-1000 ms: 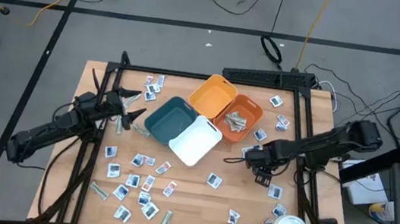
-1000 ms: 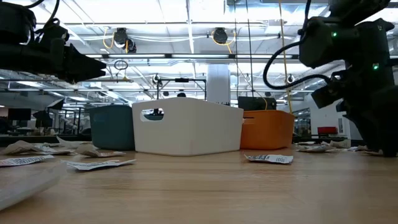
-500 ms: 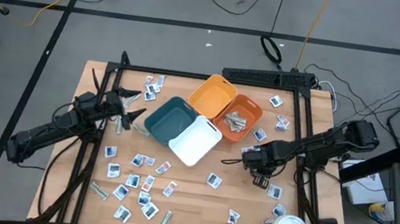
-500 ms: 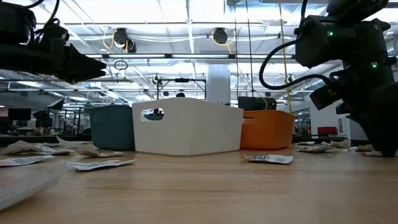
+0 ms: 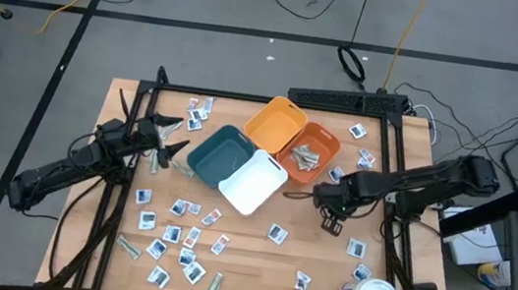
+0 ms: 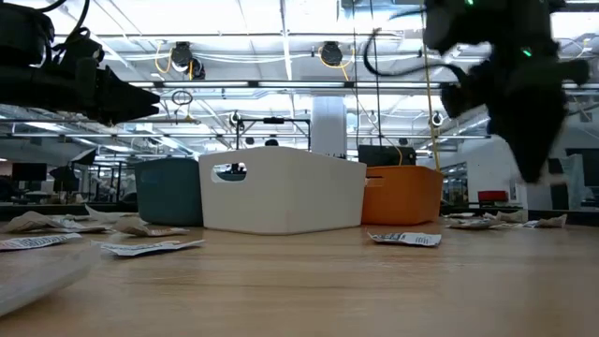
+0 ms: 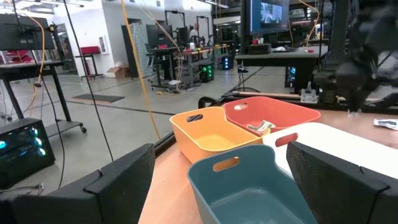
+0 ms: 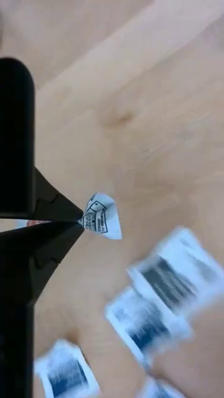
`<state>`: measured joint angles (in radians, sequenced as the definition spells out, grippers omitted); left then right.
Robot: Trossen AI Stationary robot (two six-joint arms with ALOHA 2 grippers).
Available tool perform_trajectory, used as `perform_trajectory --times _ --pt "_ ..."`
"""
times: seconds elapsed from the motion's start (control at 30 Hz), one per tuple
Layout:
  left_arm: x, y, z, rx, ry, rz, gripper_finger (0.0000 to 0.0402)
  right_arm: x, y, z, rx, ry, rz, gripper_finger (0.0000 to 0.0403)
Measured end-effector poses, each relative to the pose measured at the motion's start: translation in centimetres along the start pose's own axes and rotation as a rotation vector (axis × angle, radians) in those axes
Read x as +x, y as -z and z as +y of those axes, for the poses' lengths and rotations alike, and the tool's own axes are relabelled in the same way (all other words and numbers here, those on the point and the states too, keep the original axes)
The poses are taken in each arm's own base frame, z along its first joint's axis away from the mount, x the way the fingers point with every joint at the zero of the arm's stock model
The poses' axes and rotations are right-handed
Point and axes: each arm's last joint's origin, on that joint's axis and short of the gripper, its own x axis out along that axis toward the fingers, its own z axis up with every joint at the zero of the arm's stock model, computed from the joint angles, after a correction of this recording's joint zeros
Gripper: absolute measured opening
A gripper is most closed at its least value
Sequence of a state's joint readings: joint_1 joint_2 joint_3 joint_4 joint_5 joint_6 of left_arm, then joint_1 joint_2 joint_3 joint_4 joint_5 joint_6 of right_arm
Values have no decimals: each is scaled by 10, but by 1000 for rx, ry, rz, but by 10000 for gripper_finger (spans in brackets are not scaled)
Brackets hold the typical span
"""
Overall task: Pick & Place First Aid Supplies
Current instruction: Put the orange ointment pack into the yellow bin
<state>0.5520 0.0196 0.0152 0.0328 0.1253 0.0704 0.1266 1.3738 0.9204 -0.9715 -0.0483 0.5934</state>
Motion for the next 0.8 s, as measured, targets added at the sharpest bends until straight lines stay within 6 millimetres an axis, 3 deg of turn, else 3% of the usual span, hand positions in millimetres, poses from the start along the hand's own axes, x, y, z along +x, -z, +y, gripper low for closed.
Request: perform_trajectory --times 0.3,0.57,0.8 --pt "0 0 0 0 0 -1 367 -48 -22 -14 154 65 -68 1" --pt "0 0 0 0 0 0 367 -55 -32 -31 245 81 -78 1" --pt "0 0 0 0 0 0 367 -65 -77 -48 253 86 -100 0"
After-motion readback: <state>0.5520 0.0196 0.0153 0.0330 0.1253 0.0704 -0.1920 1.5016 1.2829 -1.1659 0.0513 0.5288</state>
